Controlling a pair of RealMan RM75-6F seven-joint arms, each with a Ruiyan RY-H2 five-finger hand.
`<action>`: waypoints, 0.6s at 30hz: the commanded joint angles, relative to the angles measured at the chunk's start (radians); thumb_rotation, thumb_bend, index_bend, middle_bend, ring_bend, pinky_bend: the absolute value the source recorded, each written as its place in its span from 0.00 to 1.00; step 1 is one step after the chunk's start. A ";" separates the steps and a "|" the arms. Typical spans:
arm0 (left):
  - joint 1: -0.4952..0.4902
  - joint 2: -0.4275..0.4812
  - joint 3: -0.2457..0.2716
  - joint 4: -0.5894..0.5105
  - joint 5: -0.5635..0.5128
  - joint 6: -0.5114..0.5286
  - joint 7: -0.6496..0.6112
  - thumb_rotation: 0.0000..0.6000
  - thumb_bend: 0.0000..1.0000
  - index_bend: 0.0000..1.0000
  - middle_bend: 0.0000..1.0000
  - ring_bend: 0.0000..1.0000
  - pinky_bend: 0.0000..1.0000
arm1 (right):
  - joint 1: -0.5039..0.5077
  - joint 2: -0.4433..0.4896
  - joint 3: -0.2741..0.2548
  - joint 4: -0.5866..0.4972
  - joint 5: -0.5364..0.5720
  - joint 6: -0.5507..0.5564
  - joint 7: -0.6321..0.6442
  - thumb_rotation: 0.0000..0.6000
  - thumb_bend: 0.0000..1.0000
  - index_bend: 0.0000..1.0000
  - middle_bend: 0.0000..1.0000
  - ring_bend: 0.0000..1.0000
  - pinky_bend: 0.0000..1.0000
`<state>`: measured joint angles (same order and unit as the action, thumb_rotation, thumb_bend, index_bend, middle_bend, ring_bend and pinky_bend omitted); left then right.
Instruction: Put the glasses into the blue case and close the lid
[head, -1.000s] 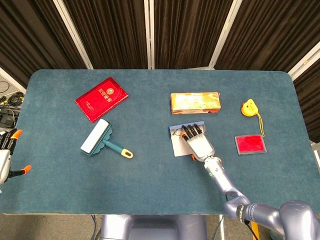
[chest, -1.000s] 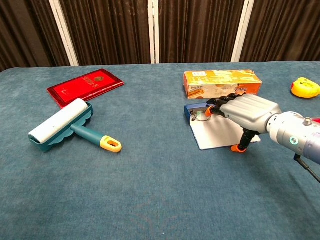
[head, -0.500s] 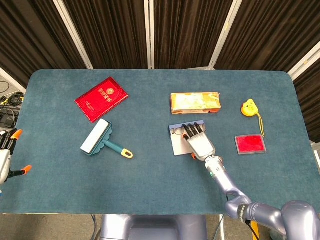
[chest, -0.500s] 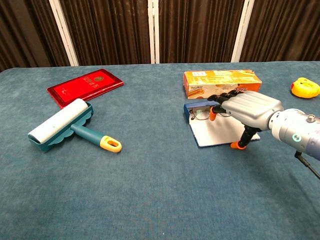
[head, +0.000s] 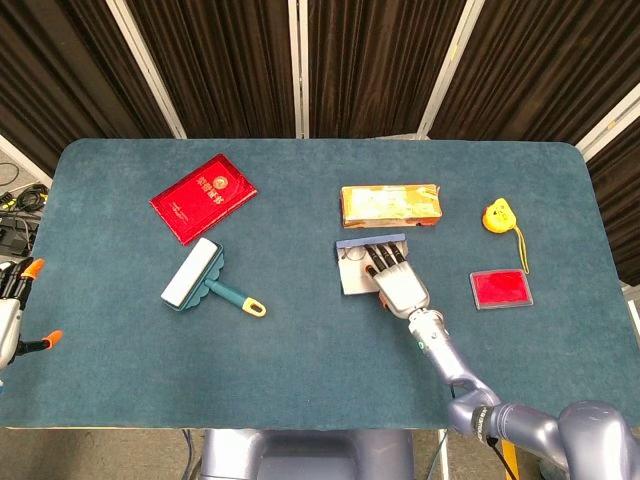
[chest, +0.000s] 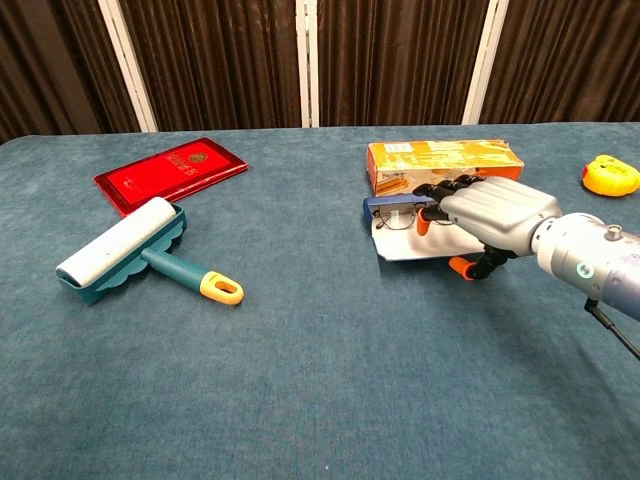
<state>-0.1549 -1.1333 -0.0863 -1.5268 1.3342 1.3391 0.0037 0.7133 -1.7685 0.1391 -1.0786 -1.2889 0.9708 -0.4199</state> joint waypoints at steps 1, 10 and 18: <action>0.000 0.000 0.000 0.001 -0.001 -0.001 0.001 1.00 0.00 0.00 0.00 0.00 0.00 | 0.007 -0.011 0.012 0.015 0.001 0.004 0.008 1.00 0.38 0.32 0.00 0.00 0.00; -0.002 -0.002 -0.002 0.005 -0.008 -0.005 0.001 1.00 0.00 0.00 0.00 0.00 0.00 | 0.020 -0.043 0.039 0.060 0.010 0.009 0.038 1.00 0.41 0.39 0.00 0.00 0.00; -0.003 -0.004 -0.002 0.008 -0.009 -0.009 0.002 1.00 0.00 0.00 0.00 0.00 0.00 | -0.001 -0.003 -0.002 0.030 -0.038 0.030 0.062 1.00 0.46 0.64 0.03 0.00 0.00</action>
<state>-0.1582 -1.1374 -0.0886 -1.5187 1.3246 1.3301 0.0052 0.7197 -1.7848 0.1488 -1.0360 -1.3148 0.9939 -0.3631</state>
